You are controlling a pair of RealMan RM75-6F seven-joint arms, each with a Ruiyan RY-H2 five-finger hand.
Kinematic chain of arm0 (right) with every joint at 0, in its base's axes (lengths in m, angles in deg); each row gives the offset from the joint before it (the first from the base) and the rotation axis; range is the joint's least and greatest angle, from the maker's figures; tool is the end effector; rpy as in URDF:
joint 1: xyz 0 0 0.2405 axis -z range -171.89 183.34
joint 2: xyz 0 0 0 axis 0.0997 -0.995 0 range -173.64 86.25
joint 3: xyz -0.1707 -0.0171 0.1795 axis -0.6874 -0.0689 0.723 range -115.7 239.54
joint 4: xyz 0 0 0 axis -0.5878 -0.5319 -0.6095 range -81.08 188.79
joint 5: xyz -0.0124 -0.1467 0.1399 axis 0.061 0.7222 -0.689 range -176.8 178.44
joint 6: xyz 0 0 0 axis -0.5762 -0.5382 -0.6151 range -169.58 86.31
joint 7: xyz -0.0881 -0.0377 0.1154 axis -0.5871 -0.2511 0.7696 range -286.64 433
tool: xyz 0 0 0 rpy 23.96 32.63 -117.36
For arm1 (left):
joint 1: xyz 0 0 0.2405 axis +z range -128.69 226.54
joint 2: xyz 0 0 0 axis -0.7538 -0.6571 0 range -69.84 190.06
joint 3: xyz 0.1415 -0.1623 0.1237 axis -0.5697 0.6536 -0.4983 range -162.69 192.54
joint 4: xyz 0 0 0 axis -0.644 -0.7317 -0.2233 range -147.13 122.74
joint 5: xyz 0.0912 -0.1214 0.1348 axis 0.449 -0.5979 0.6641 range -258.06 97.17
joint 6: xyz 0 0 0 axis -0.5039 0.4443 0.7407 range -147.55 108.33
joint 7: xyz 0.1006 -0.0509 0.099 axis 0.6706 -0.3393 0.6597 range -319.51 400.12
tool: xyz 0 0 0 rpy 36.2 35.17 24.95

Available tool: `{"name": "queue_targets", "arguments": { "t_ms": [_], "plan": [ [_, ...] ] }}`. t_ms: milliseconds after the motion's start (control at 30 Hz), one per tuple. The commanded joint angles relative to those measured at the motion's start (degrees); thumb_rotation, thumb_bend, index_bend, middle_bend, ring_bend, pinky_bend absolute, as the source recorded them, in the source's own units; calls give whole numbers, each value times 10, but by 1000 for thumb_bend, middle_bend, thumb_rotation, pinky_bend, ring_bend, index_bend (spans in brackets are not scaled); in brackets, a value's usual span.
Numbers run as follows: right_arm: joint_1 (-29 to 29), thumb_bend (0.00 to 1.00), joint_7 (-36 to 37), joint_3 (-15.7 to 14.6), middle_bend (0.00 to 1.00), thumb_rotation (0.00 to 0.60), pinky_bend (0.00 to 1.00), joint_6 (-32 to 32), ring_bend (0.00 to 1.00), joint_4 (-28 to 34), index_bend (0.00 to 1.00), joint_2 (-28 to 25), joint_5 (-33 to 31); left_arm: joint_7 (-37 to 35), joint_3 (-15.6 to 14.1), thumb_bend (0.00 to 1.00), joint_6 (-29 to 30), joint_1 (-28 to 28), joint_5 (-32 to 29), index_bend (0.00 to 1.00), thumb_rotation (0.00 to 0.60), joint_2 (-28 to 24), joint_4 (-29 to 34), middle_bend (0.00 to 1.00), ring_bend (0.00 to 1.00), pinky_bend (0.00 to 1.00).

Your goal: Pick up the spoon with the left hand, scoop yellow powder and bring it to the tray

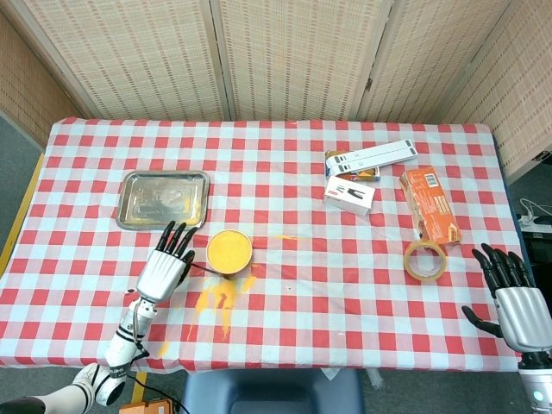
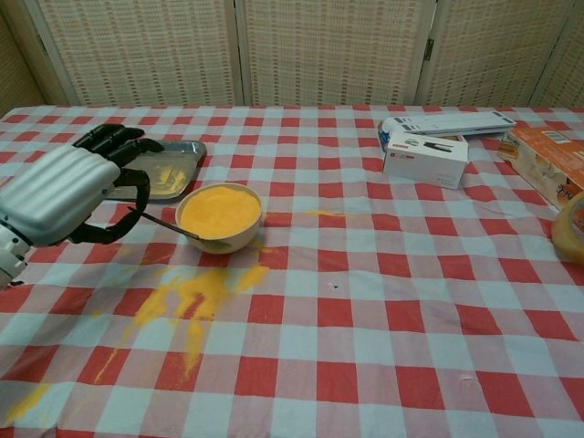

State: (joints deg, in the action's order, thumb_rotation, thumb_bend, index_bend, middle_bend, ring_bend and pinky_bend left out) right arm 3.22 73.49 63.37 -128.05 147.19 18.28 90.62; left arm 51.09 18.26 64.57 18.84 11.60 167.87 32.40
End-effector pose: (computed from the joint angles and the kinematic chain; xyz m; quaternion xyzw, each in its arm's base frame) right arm -0.2995 -0.1683 0.1677 0.6092 -0.3814 0.3843 0.5794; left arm -0.2114 0.3051 -0.0225 -0.7100 -0.1466 -0.4412 0.5290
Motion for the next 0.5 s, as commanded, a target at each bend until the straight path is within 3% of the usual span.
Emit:
{"name": "queue_targets", "arguments": {
  "t_ms": [33, 200, 500],
  "plan": [
    [0, 142, 0, 0, 0, 600, 0, 0, 0, 0, 0, 0, 0, 0, 7, 531, 7, 2, -4, 812, 600, -13, 21, 165, 0, 0],
    [0, 142, -2, -1, 0, 600, 0, 0, 0, 1, 0, 1, 2, 6, 15, 614, 4, 7, -13, 874, 600, -45, 77, 212, 0, 0],
    [0, 142, -4, -1, 0, 600, 0, 1, 0, 1, 0, 0, 0, 48, 45, 710, -23, -6, -39, 884, 600, -94, 168, 232, 0, 0]
  ]
}}
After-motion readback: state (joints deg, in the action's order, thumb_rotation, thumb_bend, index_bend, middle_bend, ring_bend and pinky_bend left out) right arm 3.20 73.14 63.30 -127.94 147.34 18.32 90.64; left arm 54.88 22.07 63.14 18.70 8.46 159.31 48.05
